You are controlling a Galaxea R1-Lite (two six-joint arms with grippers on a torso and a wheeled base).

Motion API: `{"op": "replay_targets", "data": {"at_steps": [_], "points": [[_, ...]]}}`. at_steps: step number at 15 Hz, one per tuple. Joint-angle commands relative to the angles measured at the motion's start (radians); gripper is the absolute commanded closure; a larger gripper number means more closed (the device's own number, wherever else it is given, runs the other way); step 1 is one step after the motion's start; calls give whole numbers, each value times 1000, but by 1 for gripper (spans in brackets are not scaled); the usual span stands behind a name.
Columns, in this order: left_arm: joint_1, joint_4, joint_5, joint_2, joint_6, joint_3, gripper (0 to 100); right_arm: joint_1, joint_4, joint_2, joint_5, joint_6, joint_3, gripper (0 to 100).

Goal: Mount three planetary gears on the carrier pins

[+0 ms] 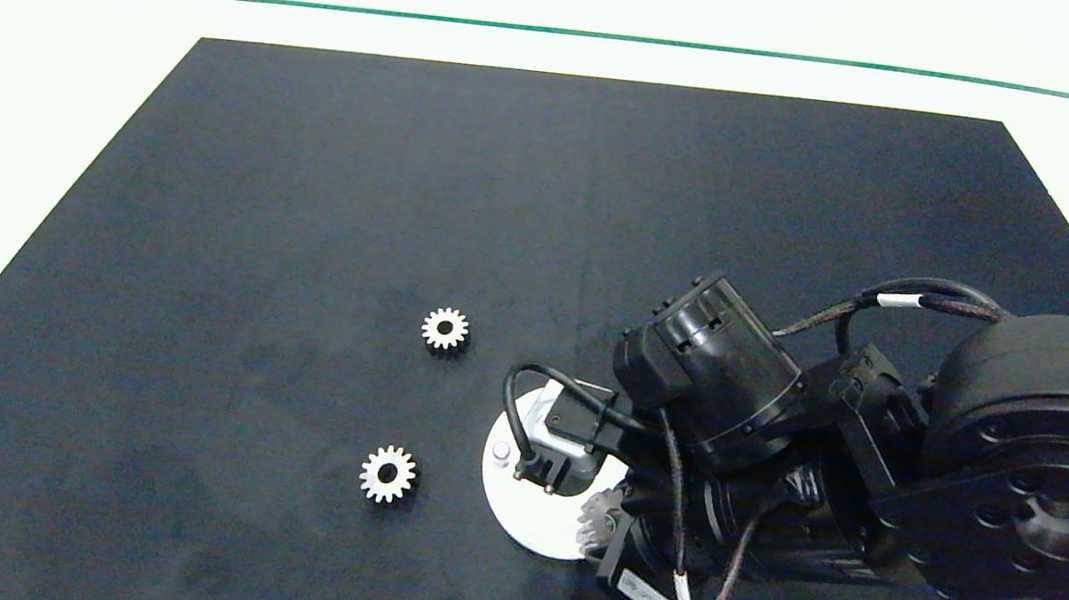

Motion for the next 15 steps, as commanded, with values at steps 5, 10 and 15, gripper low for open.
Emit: {"op": "replay_targets", "data": {"at_steps": [5, 10, 15], "points": [[1, 4, 1, 1, 2, 0, 0, 1, 3, 24, -5, -5, -18, 81], [1, 4, 1, 1, 2, 0, 0, 4, 14, 1, -21, -10, 0, 0], [1, 4, 1, 1, 2, 0, 0, 7, 14, -18, -21, -10, 20, 0]]}}
